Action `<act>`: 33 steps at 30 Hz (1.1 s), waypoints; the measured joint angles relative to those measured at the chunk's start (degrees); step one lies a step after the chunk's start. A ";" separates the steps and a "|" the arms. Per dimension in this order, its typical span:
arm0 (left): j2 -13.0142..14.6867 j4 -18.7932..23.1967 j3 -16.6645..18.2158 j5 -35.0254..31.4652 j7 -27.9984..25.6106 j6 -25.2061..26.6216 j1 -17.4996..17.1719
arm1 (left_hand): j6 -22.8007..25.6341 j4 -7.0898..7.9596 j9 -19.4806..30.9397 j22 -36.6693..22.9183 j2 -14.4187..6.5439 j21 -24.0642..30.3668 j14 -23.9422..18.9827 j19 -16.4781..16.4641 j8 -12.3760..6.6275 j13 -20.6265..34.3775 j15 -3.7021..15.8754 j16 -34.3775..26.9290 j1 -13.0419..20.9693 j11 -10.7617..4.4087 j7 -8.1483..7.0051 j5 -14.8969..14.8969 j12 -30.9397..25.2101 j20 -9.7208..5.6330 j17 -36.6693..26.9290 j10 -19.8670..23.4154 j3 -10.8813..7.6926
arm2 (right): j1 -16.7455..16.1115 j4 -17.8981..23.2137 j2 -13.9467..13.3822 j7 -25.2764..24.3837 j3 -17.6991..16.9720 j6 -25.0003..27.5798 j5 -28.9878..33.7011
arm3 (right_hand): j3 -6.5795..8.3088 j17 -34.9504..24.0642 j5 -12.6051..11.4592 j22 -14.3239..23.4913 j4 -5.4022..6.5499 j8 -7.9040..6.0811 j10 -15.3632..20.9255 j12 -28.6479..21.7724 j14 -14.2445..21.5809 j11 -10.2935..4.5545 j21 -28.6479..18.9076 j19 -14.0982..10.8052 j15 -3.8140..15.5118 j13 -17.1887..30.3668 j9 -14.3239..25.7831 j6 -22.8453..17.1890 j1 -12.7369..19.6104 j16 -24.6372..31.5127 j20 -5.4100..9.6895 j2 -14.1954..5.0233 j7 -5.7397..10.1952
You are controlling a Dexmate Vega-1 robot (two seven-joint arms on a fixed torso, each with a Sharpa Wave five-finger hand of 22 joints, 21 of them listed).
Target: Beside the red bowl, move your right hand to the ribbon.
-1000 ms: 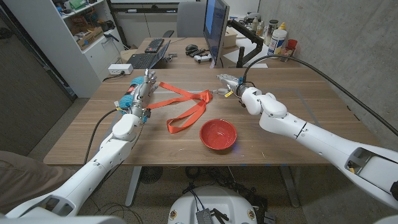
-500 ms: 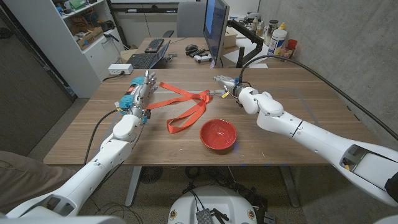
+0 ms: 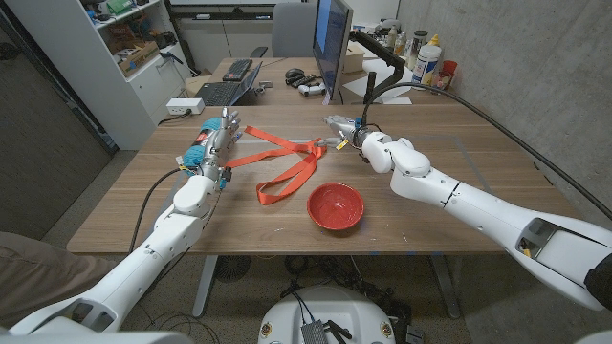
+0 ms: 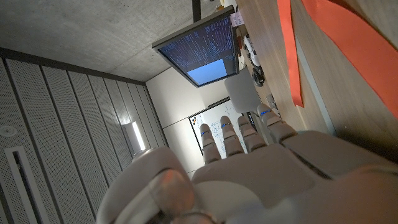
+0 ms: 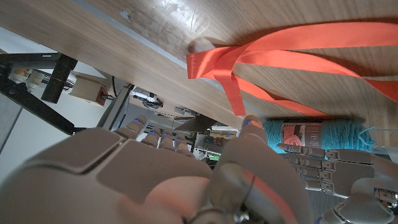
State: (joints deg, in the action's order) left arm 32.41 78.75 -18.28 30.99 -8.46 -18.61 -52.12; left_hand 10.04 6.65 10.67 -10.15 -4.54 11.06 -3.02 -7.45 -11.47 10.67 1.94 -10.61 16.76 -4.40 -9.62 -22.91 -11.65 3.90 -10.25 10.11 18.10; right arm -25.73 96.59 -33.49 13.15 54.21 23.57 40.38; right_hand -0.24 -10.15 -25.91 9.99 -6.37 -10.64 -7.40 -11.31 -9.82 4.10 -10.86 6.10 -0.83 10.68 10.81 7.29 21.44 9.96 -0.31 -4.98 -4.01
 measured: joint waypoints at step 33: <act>-0.62 0.05 0.17 -0.07 -0.14 -1.52 -0.50 | 3.23 0.00 0.00 0.00 -0.31 0.00 -0.21 -0.31 -0.88 0.14 0.21 -0.22 -0.30 0.40 0.76 0.00 -0.72 -0.31 0.00 2.45 -0.33 | 2.77 -5.08 2.67 1.22 1.59 -4.14 -0.62 | -0.47 0.00 0.00 0.00 0.47 0.00 -0.31 -0.02 0.00 0.30 0.00 0.00 0.01 0.00 -0.01 -0.01 -0.39 0.24 0.00 -0.40 0.01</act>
State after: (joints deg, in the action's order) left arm 31.79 78.80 -18.11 30.93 -8.60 -20.14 -52.63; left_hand 13.27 6.64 10.67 -10.15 -4.85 11.06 -3.23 -7.76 -12.36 10.81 2.16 -10.84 16.46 -4.00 -8.86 -22.91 -12.38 3.59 -10.25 12.56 17.77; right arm -22.96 91.50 -30.82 14.37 55.80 19.43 39.76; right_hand -0.70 -10.15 -25.91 9.99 -5.91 -10.64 -7.71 -11.33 -9.82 4.40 -10.86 6.10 -0.81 10.68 10.80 7.28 21.05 10.20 -0.31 -5.38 -4.00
